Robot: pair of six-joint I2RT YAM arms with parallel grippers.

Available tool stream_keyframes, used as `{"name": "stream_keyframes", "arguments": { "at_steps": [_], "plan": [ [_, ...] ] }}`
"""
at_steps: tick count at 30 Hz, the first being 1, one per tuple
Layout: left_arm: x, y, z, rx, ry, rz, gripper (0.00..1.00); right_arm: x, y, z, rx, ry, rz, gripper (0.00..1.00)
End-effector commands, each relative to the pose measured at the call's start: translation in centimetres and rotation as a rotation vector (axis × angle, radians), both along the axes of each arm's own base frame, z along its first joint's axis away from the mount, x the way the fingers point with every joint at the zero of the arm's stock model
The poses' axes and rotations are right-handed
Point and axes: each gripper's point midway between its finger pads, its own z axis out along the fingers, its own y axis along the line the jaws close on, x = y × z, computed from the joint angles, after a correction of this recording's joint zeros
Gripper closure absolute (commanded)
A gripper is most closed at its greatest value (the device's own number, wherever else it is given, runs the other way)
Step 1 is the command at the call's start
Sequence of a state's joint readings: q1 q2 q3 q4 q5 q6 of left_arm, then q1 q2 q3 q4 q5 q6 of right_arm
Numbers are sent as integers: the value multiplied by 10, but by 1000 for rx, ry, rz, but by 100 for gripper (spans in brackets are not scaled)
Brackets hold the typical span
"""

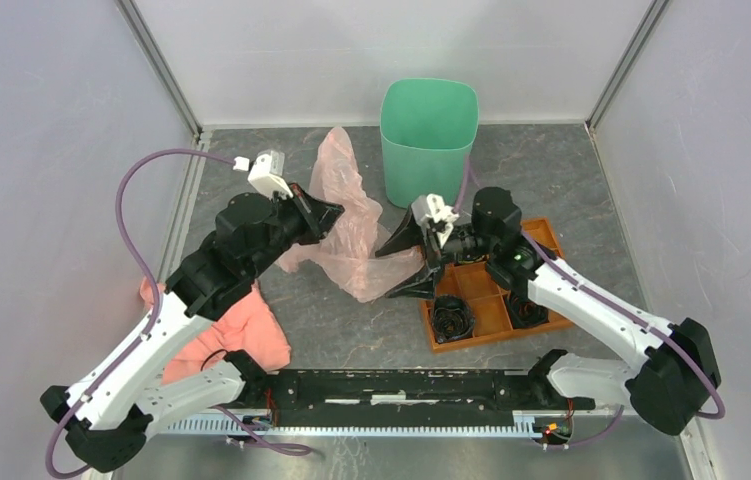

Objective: Put the trash bags into the trash bin

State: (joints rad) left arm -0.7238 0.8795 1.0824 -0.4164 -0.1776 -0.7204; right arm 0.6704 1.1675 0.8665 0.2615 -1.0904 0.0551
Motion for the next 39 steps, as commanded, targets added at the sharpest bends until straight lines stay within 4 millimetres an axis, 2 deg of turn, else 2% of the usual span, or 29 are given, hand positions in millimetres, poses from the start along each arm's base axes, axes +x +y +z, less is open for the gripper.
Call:
{"name": "stream_keyframes", "arguments": {
  "at_steps": [1, 2, 5, 8, 10, 12, 14, 16, 18, 20, 22, 24, 26, 27, 28, 29, 30, 31, 33, 34, 35, 39],
  "plan": [
    [8, 20, 14, -7, 64, 124, 98, -8, 2, -22, -60, -44, 30, 22],
    [13, 26, 18, -8, 68, 164, 98, -7, 0, -31, -74, -29, 2, 28],
    [28, 42, 25, 8, 101, 272, 98, -17, -7, -39, -17, 27, -58, 48],
    [51, 59, 20, 17, 137, 394, 98, -31, -4, -34, 63, 104, -112, 76],
    [67, 70, 10, 18, 167, 461, 98, -31, -1, -32, 96, 162, -172, 97],
    [83, 83, -3, 19, 202, 533, 98, -22, -2, -29, 141, 234, -265, 100],
    [98, 95, -18, 29, 234, 603, 98, 5, -12, -40, 152, 339, -466, 99],
    [110, 105, -26, 40, 249, 660, 98, 38, -30, -67, 121, 494, -725, 97],
    [121, 112, -34, 59, 256, 718, 98, 56, -44, -94, 88, 602, -890, 97],
    [132, 119, -45, 85, 274, 763, 98, 70, -55, -114, 16, 630, -1017, 96],
    [144, 122, -61, 128, 305, 778, 98, 82, -60, -124, -55, 609, -1104, 92],
    [159, 115, -80, 172, 333, 739, 98, 92, -62, -135, -176, 512, -1139, 88],
    [174, 88, -104, 263, 360, 523, 98, 103, -60, -142, -284, 432, -1142, 98],
    [178, 70, -111, 299, 381, 381, 94, 108, -62, -149, -322, 421, -1148, 100],
    [176, 57, -122, 340, 419, 263, 81, 111, -60, -153, -335, 422, -1132, 99],
    [172, 50, -134, 385, 450, 186, 63, 114, -57, -154, -320, 439, -1094, 100],
    [165, 49, -143, 418, 464, 140, 47, 114, -53, -155, -303, 462, -1051, 99],
    [158, 54, -148, 446, 470, 136, 36, 117, -53, -156, -290, 490, -1031, 100],
    [140, 72, -147, 487, 443, 173, 5, 124, -52, -152, -270, 510, -1013, 99],
    [126, 78, -140, 491, 417, 173, 1, 128, -52, -150, -263, 514, -1012, 100],
    [114, 82, -141, 494, 420, 165, 0, 131, -51, -147, -252, 513, -1006, 100],
    [74, 86, -169, 492, 479, 113, 0, 140, -49, -144, -271, 494, -953, 99]
  ]
}}
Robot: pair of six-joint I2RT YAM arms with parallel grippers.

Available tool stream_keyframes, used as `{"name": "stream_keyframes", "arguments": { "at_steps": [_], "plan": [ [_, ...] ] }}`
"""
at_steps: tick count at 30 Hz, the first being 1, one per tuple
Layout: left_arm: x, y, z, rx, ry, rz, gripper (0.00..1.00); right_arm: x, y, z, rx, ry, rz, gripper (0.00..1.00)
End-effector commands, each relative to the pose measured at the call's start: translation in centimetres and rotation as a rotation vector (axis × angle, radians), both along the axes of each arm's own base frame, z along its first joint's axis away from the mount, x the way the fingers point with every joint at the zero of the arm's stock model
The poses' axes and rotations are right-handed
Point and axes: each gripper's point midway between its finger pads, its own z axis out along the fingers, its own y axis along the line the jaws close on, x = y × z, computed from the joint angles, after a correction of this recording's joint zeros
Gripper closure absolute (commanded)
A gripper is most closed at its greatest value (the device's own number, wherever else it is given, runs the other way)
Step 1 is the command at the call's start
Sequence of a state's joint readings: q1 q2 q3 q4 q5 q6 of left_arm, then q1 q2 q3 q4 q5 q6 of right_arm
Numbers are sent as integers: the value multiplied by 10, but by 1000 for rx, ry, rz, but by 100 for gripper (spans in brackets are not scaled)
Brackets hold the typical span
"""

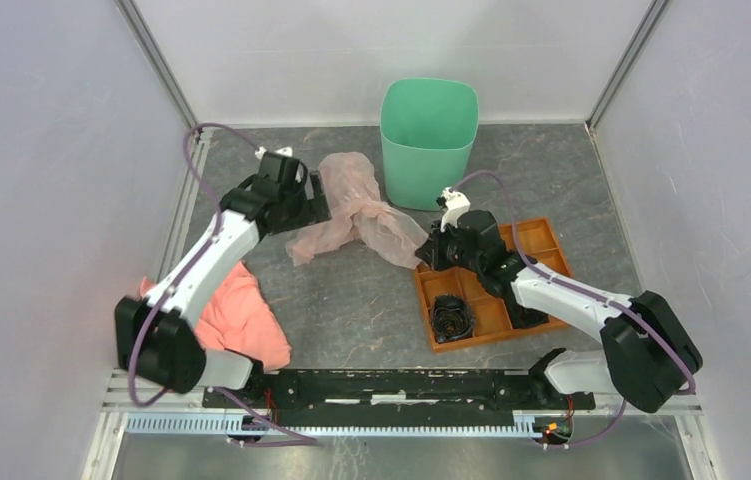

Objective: Put the trash bags into the trash bin

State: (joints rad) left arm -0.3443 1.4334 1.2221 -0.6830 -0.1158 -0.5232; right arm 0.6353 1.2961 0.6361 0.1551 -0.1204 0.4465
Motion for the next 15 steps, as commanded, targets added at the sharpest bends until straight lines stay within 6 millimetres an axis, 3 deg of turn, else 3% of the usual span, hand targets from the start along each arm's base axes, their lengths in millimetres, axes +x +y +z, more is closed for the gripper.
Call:
{"name": "stream_keyframes", "arguments": {
  "at_steps": [1, 6, 12, 15],
  "plan": [
    [-34, 3, 0, -7, -21, -105, 0, 16, 20, 37, 56, -81, 121, 98],
    [-33, 16, -31, 77, 24, -94, 0, 18, 15, 32, 36, -54, 200, 98],
    [-11, 39, -31, 243, 23, -59, 0, 12, 12, 32, 21, -50, 303, 96],
    [-3, 37, -35, 258, 21, -71, 0, 10, 15, 32, 22, -36, 360, 97]
  ]
}}
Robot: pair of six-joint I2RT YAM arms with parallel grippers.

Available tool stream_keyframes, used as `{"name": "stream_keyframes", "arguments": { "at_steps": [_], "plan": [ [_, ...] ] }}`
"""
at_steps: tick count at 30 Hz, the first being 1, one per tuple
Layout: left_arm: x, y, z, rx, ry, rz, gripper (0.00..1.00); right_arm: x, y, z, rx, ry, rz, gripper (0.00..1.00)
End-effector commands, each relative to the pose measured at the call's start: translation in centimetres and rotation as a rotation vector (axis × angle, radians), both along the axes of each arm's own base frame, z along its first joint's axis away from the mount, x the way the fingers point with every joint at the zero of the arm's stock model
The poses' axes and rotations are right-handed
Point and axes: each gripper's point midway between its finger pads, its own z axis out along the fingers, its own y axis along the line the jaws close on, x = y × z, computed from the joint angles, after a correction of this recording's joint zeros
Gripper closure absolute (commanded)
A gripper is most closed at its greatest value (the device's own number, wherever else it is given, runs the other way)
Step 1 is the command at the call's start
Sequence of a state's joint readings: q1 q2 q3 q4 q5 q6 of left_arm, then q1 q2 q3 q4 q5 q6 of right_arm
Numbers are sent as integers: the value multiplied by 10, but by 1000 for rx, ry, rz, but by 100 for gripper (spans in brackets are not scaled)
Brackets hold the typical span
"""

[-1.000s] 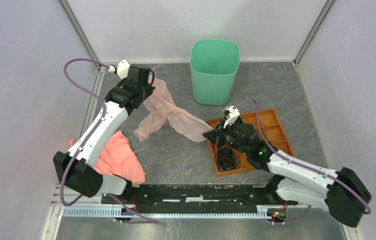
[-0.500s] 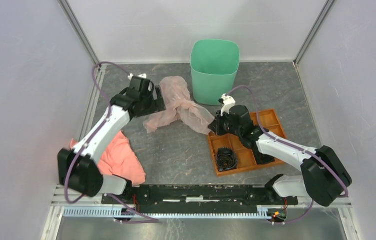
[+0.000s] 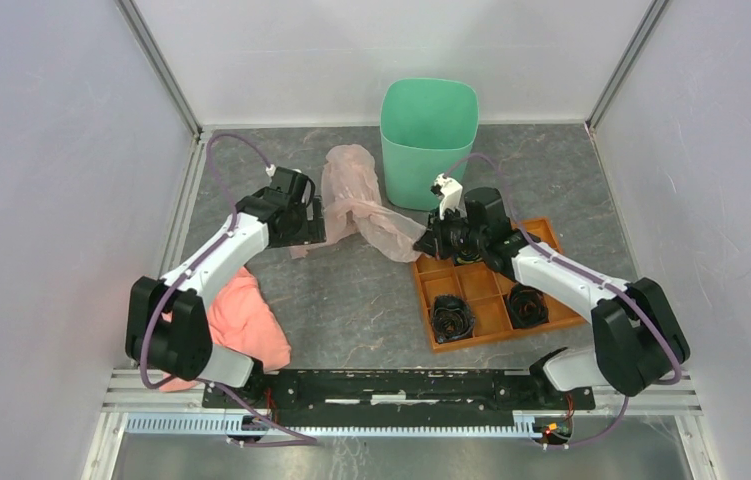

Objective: Put the trash bags into the trash bin

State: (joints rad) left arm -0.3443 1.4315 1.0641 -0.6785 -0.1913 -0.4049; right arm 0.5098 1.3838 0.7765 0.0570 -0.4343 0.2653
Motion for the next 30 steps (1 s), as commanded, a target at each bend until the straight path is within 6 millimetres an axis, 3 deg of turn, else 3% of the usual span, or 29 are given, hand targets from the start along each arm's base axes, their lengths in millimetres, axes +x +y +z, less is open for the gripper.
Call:
{"name": "stream_keyframes", "arguments": {
  "at_steps": [1, 4, 8, 11, 12, 15, 20, 26, 28, 30],
  "plan": [
    [30, 4, 18, 71, -84, -39, 0, 0, 11, 17, 17, -36, 136, 96],
    [33, 0, 9, 70, -54, -60, 3, 1, 10, 14, -5, -19, 160, 94],
    [28, -2, -3, 63, -12, -79, 23, 10, 6, 18, 3, -19, 130, 86],
    [21, 1, -6, 63, -4, -70, 39, 16, -1, 22, 4, -22, 97, 72],
    [18, 0, -5, 56, -7, -72, 48, 16, -5, 22, -2, -23, 86, 64],
    [12, -1, -3, 34, -15, -76, 64, 14, -12, 22, -4, -31, 63, 43],
    [3, 1, 0, 16, -34, -63, 80, 10, -15, 27, 32, -95, 48, 20],
    [-7, -3, 3, -26, -49, -74, 87, -4, -15, 9, 25, -166, 138, 15],
    [-9, -3, 3, -37, -54, -68, 96, -7, -15, 6, 45, -184, 140, 15],
    [-11, -2, 1, -40, -57, -57, 98, -7, -16, -1, 42, -174, 126, 18]
  ]
}}
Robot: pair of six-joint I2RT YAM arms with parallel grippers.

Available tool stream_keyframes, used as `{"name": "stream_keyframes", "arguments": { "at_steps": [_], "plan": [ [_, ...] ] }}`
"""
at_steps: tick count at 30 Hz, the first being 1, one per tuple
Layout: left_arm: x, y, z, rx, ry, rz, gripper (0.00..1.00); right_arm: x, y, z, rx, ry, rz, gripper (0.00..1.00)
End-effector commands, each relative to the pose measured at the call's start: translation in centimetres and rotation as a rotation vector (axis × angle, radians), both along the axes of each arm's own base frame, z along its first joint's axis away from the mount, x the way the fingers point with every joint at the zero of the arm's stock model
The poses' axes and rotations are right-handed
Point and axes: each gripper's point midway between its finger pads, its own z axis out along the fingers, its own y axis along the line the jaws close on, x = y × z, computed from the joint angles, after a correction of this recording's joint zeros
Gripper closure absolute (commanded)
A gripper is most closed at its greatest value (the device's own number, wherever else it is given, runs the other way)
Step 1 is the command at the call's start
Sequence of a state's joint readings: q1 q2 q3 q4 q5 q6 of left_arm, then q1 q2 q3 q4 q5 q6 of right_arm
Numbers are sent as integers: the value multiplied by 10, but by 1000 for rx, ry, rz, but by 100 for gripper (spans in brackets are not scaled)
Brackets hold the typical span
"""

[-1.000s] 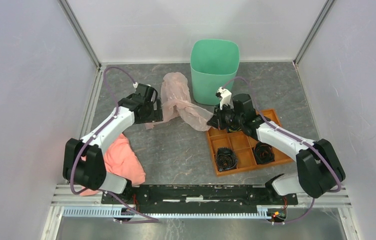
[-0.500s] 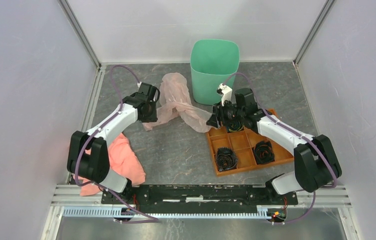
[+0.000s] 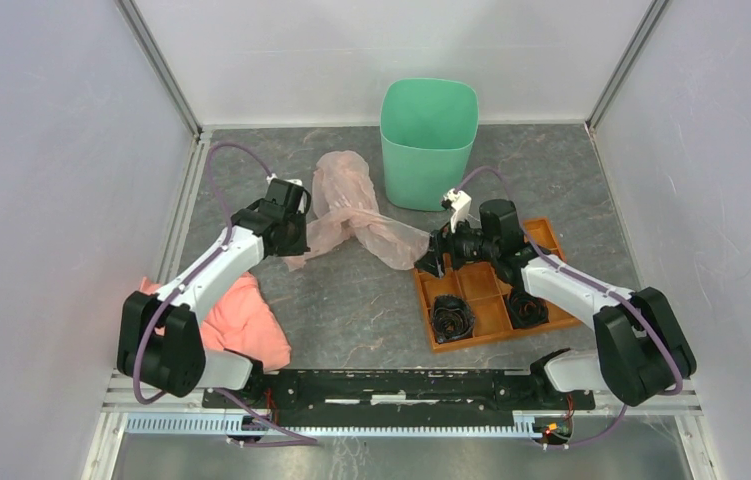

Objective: Put the trash bags into the trash bin

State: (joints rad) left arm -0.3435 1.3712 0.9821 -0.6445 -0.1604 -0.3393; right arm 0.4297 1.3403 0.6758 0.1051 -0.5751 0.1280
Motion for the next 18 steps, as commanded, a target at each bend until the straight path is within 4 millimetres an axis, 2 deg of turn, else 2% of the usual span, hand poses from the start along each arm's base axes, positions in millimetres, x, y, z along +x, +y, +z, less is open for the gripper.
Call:
{"name": "stream_keyframes", "arguments": {
  "at_steps": [1, 5, 6, 8, 10, 11, 15, 17, 18],
  "plan": [
    [3, -4, 8, -47, -49, 17, 98, 6, 4, 6, 38, -93, 13, 19],
    [-3, -7, 7, -73, -39, 19, 98, 6, -1, -4, 28, -71, -27, 22],
    [-4, -8, 9, -85, -47, 20, 98, 6, -3, -5, 30, -68, -47, 29],
    [-7, -7, 14, -95, -73, 25, 98, 9, -3, -4, 44, -59, -77, 53],
    [-9, 4, 20, -61, -110, 62, 98, 12, -4, -1, 45, -49, -99, 86],
    [-10, 13, 24, -30, -128, 91, 98, 16, -8, -1, 31, -42, -134, 99],
    [-19, 30, 42, 9, -178, 150, 95, 20, -15, 4, -4, -39, -174, 100],
    [-22, 27, 47, -17, -185, 142, 82, 18, -12, 8, 8, -41, -148, 100],
    [-22, 24, 49, -32, -185, 138, 70, 15, -9, 12, 24, -43, -127, 100]
  ]
}}
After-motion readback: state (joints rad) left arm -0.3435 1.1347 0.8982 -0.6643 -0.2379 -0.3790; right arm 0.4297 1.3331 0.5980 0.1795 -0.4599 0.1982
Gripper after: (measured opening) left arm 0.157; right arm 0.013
